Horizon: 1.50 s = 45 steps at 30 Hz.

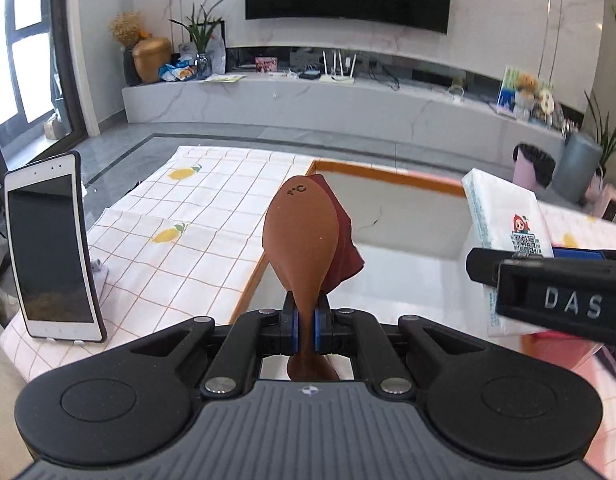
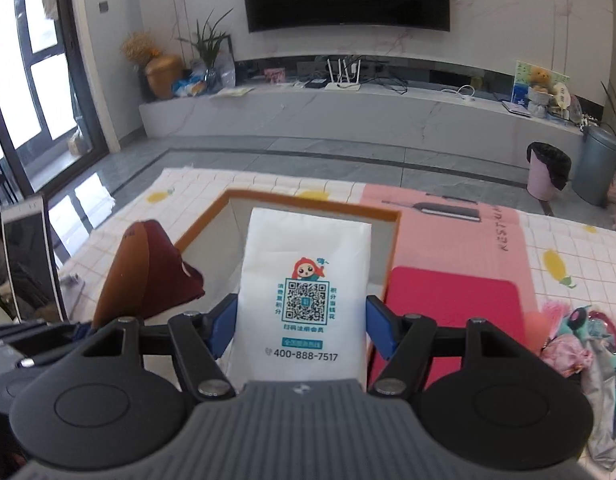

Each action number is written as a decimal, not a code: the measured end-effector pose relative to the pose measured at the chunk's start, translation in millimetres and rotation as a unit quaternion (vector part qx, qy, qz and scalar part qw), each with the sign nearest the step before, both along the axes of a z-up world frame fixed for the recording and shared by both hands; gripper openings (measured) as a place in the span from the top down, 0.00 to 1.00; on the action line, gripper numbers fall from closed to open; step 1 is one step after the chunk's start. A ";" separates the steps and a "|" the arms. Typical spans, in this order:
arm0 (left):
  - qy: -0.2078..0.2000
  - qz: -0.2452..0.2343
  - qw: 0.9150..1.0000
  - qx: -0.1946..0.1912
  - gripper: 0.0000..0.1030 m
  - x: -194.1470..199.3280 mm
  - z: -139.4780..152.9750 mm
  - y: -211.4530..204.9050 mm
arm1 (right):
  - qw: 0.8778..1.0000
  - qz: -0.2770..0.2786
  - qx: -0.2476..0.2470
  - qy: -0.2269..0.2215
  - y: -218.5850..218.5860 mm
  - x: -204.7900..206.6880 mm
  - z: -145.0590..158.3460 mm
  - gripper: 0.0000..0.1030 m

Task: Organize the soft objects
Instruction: 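Open both grippers to drop the felt and packet into the orange box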

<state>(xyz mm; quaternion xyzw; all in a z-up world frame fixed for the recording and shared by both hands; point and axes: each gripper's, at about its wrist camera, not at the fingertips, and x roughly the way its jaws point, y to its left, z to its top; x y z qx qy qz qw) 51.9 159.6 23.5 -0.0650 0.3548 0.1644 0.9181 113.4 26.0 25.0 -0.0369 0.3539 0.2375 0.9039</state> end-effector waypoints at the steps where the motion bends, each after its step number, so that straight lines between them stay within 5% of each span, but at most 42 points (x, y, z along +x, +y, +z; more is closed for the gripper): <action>1: 0.007 -0.004 1.000 -0.001 0.93 2.4 -2.6 1.9 | 1.000 0.004 0.001 0.003 2.6 1.1 -4.6 0.36; 11: 0.074 -0.039 0.996 0.008 0.93 16.5 -36.8 -2.7 | 0.999 0.027 -0.028 0.030 16.7 27.1 -40.5 0.36; 23: 0.130 -0.010 0.991 0.033 0.91 21.6 -47.1 -5.1 | 0.996 0.022 -0.085 0.031 30.1 32.2 -59.4 0.36; 30: 0.151 -0.015 0.988 0.040 0.76 20.4 -50.1 -11.8 | 0.995 0.023 -0.092 0.029 32.4 30.6 -59.6 0.36; 35: 0.131 -0.056 0.990 0.003 0.41 15.2 -45.1 -16.2 | 0.994 0.028 -0.105 0.025 39.3 29.3 -62.1 0.36; 39: 0.094 -0.068 0.993 0.019 0.17 6.4 -37.0 -24.9 | 0.993 0.029 -0.110 0.023 40.1 26.5 -63.3 0.36; 45: 0.075 -0.059 0.994 0.060 0.15 -0.6 -34.6 -31.9 | 0.993 0.032 -0.112 0.031 44.0 27.0 -64.3 0.36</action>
